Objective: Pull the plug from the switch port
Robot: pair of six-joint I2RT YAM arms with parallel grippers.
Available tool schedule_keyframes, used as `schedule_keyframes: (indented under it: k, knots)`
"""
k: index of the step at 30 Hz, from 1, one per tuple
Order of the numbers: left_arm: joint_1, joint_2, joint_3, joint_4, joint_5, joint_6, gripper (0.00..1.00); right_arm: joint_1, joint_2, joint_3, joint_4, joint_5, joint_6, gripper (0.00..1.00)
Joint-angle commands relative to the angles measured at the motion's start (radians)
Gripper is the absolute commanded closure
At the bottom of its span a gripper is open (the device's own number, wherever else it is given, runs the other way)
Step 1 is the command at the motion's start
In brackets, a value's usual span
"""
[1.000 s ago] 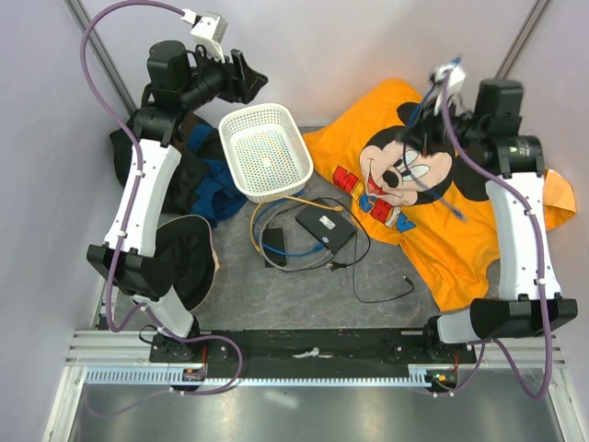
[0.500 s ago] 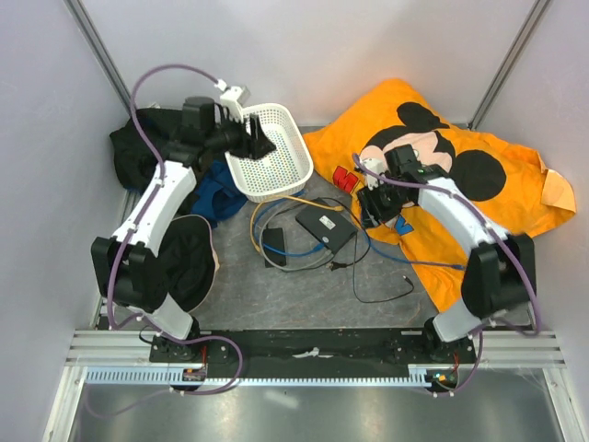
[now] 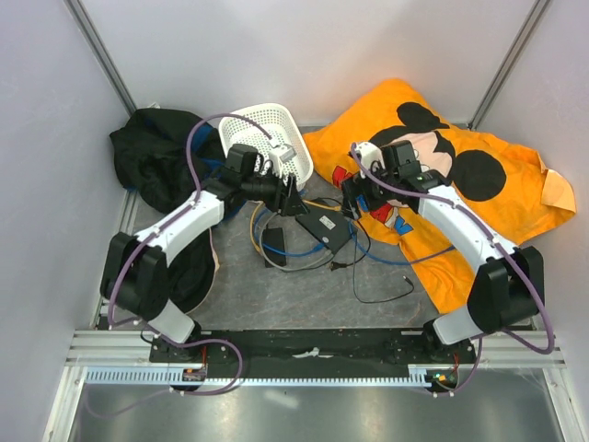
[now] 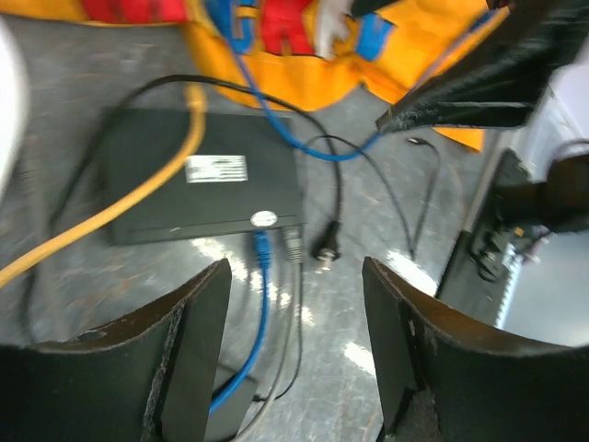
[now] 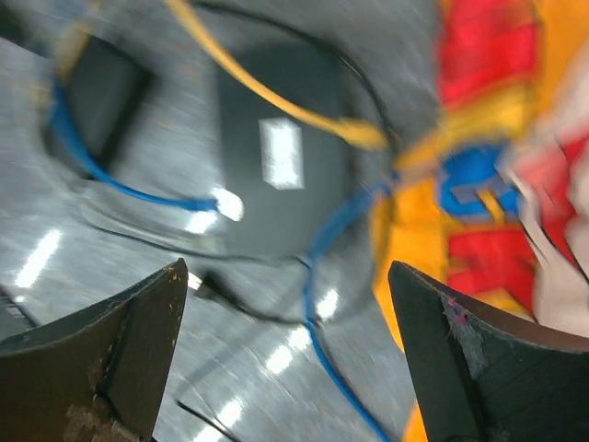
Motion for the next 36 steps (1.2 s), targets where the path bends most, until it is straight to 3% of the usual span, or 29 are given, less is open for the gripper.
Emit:
schedule_keyframes:
  k: [1,3,5,9,15,20,31,36]
  knots:
    - [-0.013,0.086,-0.042,0.132,0.169,-0.09,0.34,0.065,0.025,-0.007,0.127,-0.162,0.051,0.02]
    - [-0.01,0.103,-0.082,0.178,0.175,-0.177,0.34,0.067,0.078,-0.014,0.166,-0.228,0.086,0.06]
    - [-0.008,0.12,-0.122,0.277,0.161,-0.247,0.34,0.067,0.118,-0.033,0.21,-0.248,0.111,0.17]
    - [-0.01,0.155,-0.197,0.397,0.166,-0.439,0.34,0.067,0.169,-0.045,0.261,-0.259,0.178,0.22]
    - [0.001,0.294,-0.147,0.434,0.204,-0.464,0.38,0.062,0.256,-0.039,0.275,-0.238,0.195,0.31]
    - [0.022,0.368,-0.13,0.425,0.235,-0.409,0.41,0.051,0.342,-0.025,0.267,-0.152,0.215,0.4]
    - [0.027,0.558,-0.065,0.373,0.379,-0.228,0.44,0.016,0.449,0.03,0.184,-0.11,0.16,0.36]
    - [0.012,0.516,-0.074,0.319,0.231,-0.098,0.47,0.007,0.453,0.024,0.183,-0.136,0.165,0.36]
